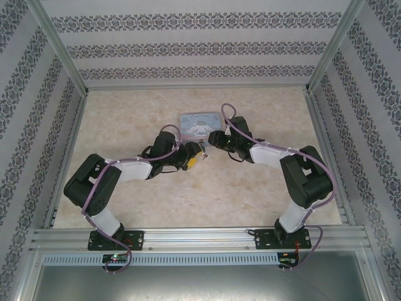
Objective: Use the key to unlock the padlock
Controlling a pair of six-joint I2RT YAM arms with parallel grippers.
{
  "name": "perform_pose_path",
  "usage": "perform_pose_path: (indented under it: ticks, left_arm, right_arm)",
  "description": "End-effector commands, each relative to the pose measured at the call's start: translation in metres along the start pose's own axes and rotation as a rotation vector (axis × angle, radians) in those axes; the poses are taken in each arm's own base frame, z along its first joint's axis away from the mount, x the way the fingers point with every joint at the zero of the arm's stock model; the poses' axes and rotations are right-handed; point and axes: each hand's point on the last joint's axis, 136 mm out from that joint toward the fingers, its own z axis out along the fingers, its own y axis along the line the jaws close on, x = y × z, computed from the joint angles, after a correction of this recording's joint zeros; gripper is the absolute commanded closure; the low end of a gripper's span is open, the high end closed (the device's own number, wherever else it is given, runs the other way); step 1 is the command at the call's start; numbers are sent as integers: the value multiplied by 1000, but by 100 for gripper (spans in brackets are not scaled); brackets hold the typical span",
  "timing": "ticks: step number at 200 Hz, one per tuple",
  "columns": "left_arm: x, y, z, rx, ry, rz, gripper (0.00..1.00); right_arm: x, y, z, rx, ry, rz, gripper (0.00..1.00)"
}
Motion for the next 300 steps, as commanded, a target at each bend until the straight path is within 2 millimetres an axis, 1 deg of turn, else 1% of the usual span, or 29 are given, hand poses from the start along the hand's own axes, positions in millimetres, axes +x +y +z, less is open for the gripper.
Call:
perform_pose_path:
  ticks: [1, 16, 32, 50, 66, 76, 90, 116, 141, 177, 220, 250, 272, 300]
  left_arm:
    - [-11, -13, -13, -1, -18, 43, 35]
    - [-20, -17, -18, -19, -40, 69, 33]
    - [-30, -21, -25, -34, -63, 95, 30]
    - [-39, -23, -29, -48, -76, 118, 28]
    - [-45, -23, -31, -48, -83, 131, 27]
    - [-47, -22, -31, -55, -80, 141, 27]
    - [-49, -21, -31, -59, -73, 157, 26]
    - [-51, -19, -31, -55, -74, 177, 26]
    - [-52, -15, -34, -66, -84, 178, 25]
    - [-51, -8, -35, -75, -87, 167, 25]
    - [-51, -3, -35, -81, -89, 156, 26]
    - [-51, -1, -35, -81, -88, 152, 26]
    - [-51, -1, -35, -80, -88, 152, 26]
    - [-51, -1, -35, -76, -87, 149, 26]
  right_arm:
    - [-17, 10, 2, -56, -20, 7, 59]
    - [-19, 11, 0, -69, -20, 2, 60]
    - [-14, 14, -4, -88, -10, -17, 60]
    - [-3, 18, -9, -107, 9, -56, 61]
    - [12, 23, -9, -123, 43, -115, 62]
    - [22, 23, -7, -123, 70, -146, 61]
    - [31, 20, -2, -122, 98, -171, 58]
    - [41, 15, 11, -133, 144, -198, 56]
    - [49, 18, 22, -162, 184, -228, 56]
    - [56, 20, 33, -179, 218, -246, 57]
    - [57, 22, 45, -176, 229, -251, 58]
    - [56, 17, 50, -157, 224, -246, 59]
    - [54, 9, 52, -116, 213, -244, 59]
    - [54, 4, 52, -92, 202, -237, 56]
